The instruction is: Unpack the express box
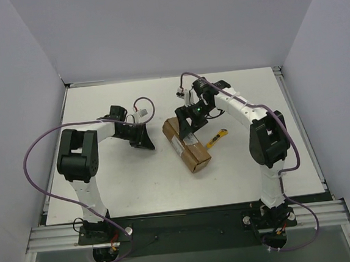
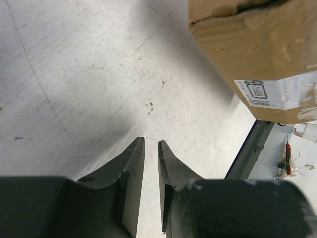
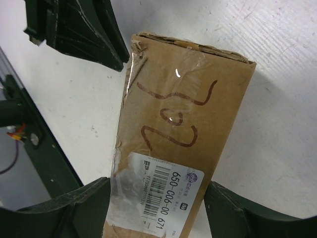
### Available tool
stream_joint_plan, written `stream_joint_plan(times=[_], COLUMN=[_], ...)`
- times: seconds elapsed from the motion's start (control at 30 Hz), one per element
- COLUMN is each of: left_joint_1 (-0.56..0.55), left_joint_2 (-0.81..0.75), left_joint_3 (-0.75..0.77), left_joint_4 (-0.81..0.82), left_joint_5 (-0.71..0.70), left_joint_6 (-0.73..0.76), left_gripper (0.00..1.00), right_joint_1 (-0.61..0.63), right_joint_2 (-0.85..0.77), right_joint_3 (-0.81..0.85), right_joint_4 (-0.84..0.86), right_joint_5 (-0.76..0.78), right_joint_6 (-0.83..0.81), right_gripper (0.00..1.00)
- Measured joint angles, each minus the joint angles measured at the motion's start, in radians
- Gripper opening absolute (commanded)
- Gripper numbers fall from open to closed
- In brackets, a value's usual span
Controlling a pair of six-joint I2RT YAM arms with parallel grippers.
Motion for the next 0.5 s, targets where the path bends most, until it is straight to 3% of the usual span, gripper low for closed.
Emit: stream_joint_plan(times=[0.1,0.23,0.37,0.5], left_joint_1=[0.005,0.026,0.007,-0.039], left_joint_2=[-0.034,-0.268,-0.427,-0.363], left_joint_3=[-0.029,-0.231,-0.275,-0.211], left_joint_4=[0.031,0.262,0.520,0.684], left_joint_5=[0.006,0.038,0.086,0.123], left_joint_6=[0.003,-0.063,-0.167,-0.269], left_gripper=[0.23,0.00,0.00,0.00], right_joint_1=[-0.038,-0.039,-0.029,-0.024], right_joint_2=[0.013,0.042,0.054,0.055], right_joint_3=[0.000,0.000,0.000,0.000], right_joint_4=[0.003,0.009,0.014,0.021], right_joint_5=[-0.077,-0.113,-0.119,-0.119], right_joint_6=[0.029,0.047,0.056,0.063], right_gripper=[0.61,0.61,0.60,0.59])
